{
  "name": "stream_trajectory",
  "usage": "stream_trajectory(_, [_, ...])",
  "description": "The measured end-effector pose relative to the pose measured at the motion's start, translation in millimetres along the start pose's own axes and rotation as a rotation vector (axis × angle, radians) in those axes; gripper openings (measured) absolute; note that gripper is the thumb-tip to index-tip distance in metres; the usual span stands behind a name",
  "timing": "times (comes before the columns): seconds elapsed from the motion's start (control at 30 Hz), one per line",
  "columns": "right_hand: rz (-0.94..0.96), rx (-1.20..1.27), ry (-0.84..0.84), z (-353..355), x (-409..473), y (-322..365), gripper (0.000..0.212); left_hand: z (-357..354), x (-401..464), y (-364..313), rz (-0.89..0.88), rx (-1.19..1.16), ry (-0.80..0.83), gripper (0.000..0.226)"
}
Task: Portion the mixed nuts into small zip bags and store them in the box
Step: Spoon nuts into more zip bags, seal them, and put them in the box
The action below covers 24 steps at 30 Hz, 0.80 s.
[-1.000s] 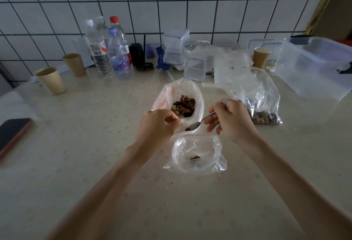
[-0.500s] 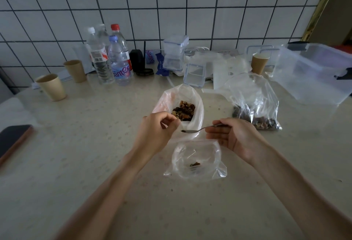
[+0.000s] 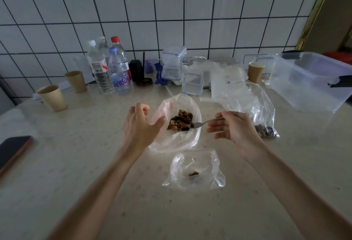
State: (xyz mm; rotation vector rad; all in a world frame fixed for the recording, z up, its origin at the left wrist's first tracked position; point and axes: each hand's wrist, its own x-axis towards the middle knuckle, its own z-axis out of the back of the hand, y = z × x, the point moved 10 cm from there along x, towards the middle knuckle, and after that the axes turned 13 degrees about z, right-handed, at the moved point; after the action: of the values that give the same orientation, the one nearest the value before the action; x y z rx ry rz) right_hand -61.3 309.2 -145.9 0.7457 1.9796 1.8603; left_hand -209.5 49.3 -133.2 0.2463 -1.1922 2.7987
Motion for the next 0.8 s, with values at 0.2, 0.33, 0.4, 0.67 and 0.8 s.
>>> stream_trajectory(0.2, [0.320,-0.482,0.067,-23.7,7.5,32.1,0.028,-45.6,11.0,7.0,0.114,0.055,0.227,0.046])
stream_trajectory(0.33, [0.249,-0.431,0.081,-30.9,13.6,15.3,0.028,-50.1,9.2,-0.5,0.081,-0.088,0.235,0.033])
stream_trajectory(0.4, [0.162,-0.312,0.076,-30.0,16.1,1.0,0.025,-50.4,6.4,-4.7,0.064,-0.156,0.258,0.031])
stream_trajectory(0.67, [-0.086,-0.028,0.050,-31.8,18.9,-36.2,0.026,-44.6,-6.7,-22.2,-0.042,-0.337,0.329,0.046])
stream_trajectory(0.8, [-0.163,0.058,0.059,-34.1,17.8,-44.8,0.028,-39.4,-8.2,-21.7,-0.036,-0.361,0.318,0.050])
